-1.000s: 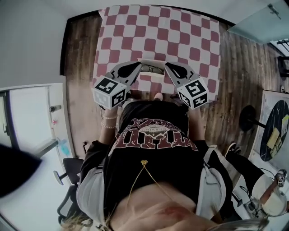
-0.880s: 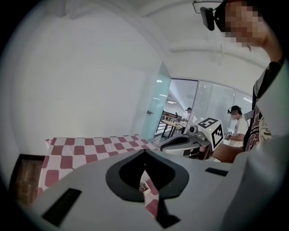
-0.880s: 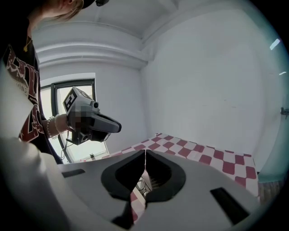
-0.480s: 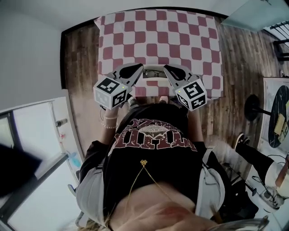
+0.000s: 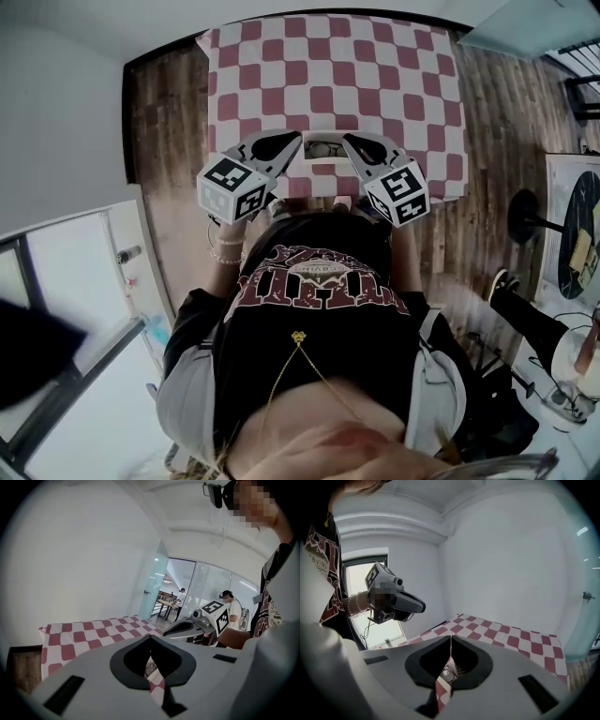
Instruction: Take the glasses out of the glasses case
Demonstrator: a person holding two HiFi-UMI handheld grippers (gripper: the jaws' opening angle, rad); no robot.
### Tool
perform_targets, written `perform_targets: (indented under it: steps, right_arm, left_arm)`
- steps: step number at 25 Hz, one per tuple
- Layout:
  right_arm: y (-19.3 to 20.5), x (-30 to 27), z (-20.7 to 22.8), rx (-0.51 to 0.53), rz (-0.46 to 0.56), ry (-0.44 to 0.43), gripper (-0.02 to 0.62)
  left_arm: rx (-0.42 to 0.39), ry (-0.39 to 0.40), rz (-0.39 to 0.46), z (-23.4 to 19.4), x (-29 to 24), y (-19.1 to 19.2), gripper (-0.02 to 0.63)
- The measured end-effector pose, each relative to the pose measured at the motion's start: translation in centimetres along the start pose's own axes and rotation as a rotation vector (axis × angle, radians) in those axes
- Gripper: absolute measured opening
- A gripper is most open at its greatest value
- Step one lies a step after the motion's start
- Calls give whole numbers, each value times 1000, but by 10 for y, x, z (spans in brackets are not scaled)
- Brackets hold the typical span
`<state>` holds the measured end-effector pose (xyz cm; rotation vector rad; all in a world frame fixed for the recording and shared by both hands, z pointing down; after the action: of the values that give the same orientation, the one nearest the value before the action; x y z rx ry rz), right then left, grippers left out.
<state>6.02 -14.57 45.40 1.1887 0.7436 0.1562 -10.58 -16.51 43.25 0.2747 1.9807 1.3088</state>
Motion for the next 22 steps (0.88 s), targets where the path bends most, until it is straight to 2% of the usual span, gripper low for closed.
perform_targets:
  steps: [5,8,11,22]
  right_arm:
    - [10,-11,4,7,-42,-2,20]
    - [24,-21,8,50,-125,16,20]
    - [38,-33,11,66,-186,14,20]
    - [66,-57,21,58,-293,-22,20]
  left_arm:
    - [22,5,12,-3,5,2,0]
    - [59,16,29,-5,8,3,0]
    - [62,8,27,-8,11,5,0]
    - [83,-29,24,-12,21,15,0]
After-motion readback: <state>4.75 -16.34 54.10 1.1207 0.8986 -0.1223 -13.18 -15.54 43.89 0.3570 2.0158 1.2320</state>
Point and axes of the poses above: the fingertips, and each gripper's own axes: x backward along the fingers, z to its right, y out of its underside, the point moved 6 cm from there along x, backward along the fingers, and after that the axes turned 12 degrees about -y, right-handed, at the moved point
